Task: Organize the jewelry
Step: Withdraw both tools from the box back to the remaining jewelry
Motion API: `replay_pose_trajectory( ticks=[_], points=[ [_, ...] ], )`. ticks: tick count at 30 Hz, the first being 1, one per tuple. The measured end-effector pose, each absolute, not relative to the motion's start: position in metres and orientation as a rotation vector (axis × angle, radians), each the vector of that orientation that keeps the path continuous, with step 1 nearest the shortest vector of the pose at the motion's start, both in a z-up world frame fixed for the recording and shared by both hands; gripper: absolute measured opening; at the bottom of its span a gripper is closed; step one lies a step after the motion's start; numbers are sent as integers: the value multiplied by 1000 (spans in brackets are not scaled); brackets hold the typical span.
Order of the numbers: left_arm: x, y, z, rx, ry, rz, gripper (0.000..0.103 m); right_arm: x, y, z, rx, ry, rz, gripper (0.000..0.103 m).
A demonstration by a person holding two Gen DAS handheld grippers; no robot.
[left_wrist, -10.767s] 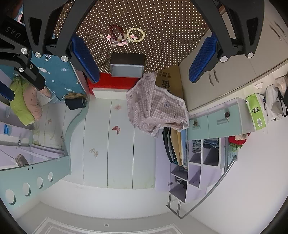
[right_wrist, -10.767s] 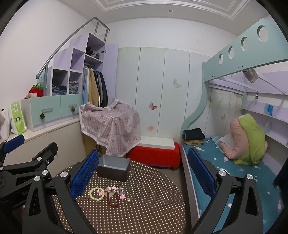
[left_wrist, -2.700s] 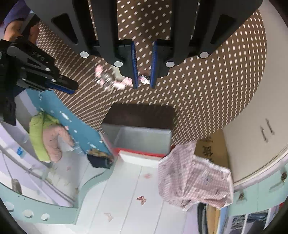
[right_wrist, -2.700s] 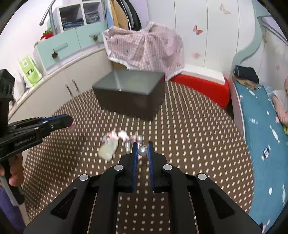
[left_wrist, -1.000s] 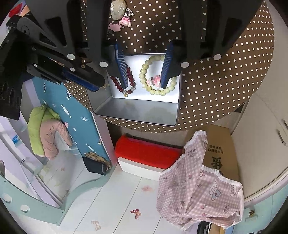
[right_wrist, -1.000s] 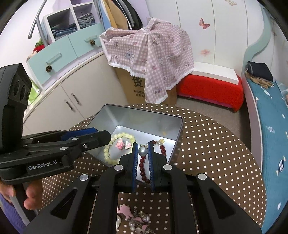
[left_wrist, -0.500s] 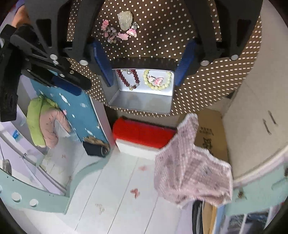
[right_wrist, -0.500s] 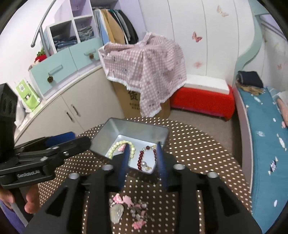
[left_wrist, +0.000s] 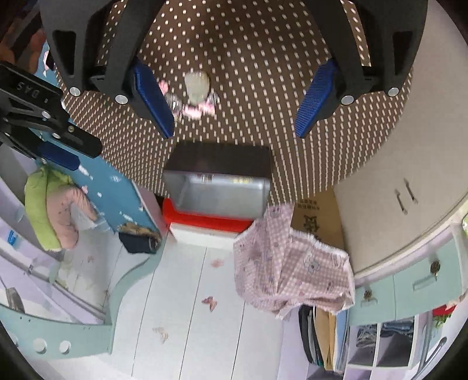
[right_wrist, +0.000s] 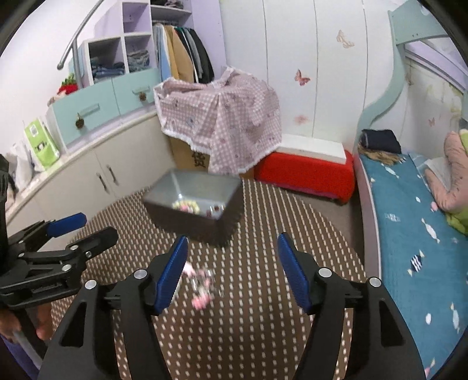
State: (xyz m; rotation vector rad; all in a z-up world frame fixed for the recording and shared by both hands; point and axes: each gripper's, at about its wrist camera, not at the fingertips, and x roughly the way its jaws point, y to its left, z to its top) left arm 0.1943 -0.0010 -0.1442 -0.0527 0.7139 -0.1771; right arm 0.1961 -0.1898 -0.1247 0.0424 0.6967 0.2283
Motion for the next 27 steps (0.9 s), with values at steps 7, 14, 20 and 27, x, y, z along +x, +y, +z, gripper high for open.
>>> replay_pose_trajectory(
  ticks=[7, 14, 20, 27],
  points=[
    [196, -18, -187, -44, 817, -173, 82, 186, -199, -166, 59, 773, 226, 62],
    [202, -37, -210, -2, 870, -178, 82, 189, -207, -190, 91, 818, 230, 62],
    [208, -47, -220, 44, 885, -168, 80, 195, -210, -201, 100, 837, 238, 62],
    [212, -51, -228, 86, 911, -163, 60, 199, -202, -207, 90, 848, 251, 62]
  ],
)
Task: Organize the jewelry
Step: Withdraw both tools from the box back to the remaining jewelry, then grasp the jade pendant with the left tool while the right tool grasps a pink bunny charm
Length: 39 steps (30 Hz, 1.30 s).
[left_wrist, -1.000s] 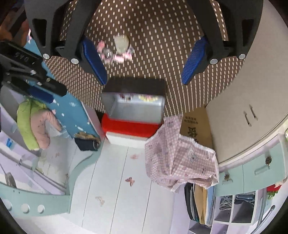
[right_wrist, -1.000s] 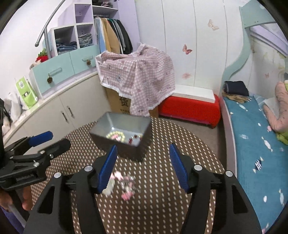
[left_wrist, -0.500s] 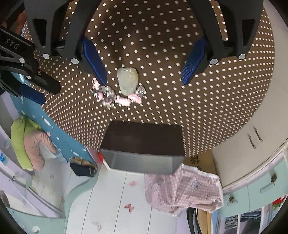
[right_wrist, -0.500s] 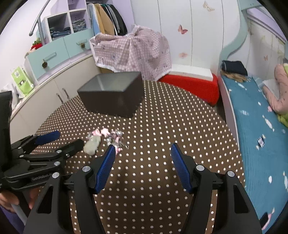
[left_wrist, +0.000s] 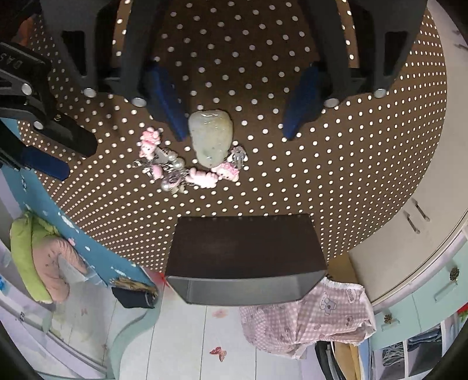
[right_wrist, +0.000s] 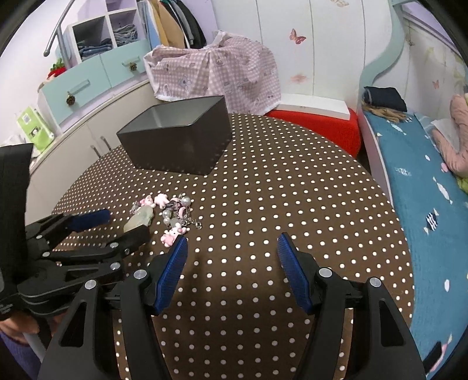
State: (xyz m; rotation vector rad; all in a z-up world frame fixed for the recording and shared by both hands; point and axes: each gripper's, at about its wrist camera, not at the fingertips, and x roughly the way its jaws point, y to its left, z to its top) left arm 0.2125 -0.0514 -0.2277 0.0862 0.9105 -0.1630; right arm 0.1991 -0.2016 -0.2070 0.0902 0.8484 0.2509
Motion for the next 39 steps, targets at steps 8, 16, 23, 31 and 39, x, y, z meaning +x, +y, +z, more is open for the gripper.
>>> replay_pose_trajectory(
  ticks=[8, 16, 23, 31, 39],
  points=[
    [211, -43, -224, 66, 905, -206, 28, 205, -183, -213, 72, 874, 260, 62],
    [201, -10, -219, -17, 902, -222, 28, 210, -149, -215, 55, 888, 284, 62],
    [196, 9, -214, -47, 891, -224, 28, 218, -131, -219, 47, 904, 288, 56],
    [195, 14, -213, -59, 888, -250, 28, 220, -120, -220, -41, 908, 254, 25],
    [198, 15, -200, -73, 867, -294, 28, 210, -129, -210, -32, 897, 272, 25]
  ],
)
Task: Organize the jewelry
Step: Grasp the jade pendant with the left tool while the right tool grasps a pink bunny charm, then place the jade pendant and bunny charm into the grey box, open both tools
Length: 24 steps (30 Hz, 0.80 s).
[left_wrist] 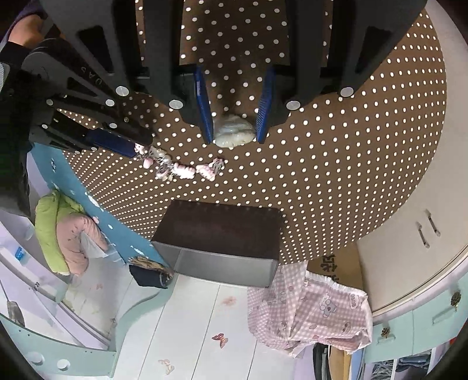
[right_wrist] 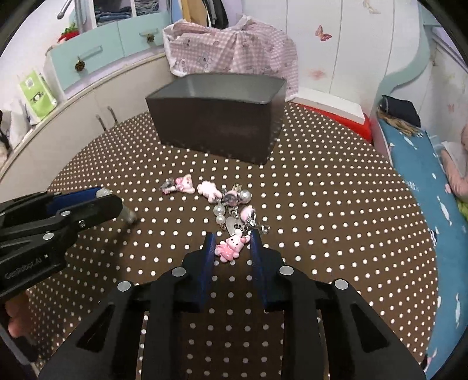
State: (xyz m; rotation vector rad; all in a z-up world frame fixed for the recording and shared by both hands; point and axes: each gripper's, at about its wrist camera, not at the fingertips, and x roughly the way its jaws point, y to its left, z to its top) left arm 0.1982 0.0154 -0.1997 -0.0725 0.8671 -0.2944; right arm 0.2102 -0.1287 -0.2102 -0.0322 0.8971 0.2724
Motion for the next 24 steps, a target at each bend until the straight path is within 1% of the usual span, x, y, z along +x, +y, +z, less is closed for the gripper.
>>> replay_pose_trajectory(
  ticks=[14, 24],
  points=[
    [206, 15, -153, -129, 794, -403, 28, 204, -148, -142, 15, 765, 315, 25],
    [245, 17, -107, -130, 735, -429, 28, 233, -152, -91, 21, 675, 328, 25]
  ],
)
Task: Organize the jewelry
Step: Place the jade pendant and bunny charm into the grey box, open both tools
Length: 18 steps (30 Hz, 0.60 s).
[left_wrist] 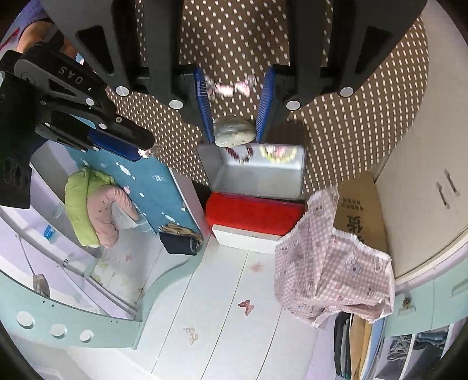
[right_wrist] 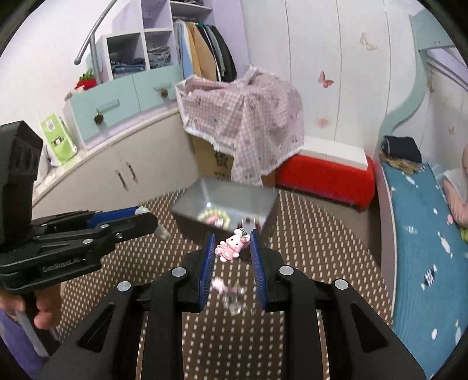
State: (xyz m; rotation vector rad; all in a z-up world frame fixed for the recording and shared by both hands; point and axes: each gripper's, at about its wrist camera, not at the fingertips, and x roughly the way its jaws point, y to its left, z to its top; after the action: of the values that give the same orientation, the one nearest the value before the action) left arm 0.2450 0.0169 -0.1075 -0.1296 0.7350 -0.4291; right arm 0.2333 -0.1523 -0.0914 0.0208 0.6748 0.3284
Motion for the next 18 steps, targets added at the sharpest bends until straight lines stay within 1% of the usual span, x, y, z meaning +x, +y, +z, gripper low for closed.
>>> replay_pose_trajectory(
  ticks=[4, 9, 18],
  points=[
    [272, 16, -100, -130, 742, -434, 28, 256, -150, -82, 24, 666, 330, 25],
    [301, 13, -106, -116, 774, -428, 28, 286, -140, -85, 17, 678, 336, 25],
    [334, 7, -141, -96, 858, -417, 28, 325, -124, -120, 12, 755, 344, 25]
  ],
)
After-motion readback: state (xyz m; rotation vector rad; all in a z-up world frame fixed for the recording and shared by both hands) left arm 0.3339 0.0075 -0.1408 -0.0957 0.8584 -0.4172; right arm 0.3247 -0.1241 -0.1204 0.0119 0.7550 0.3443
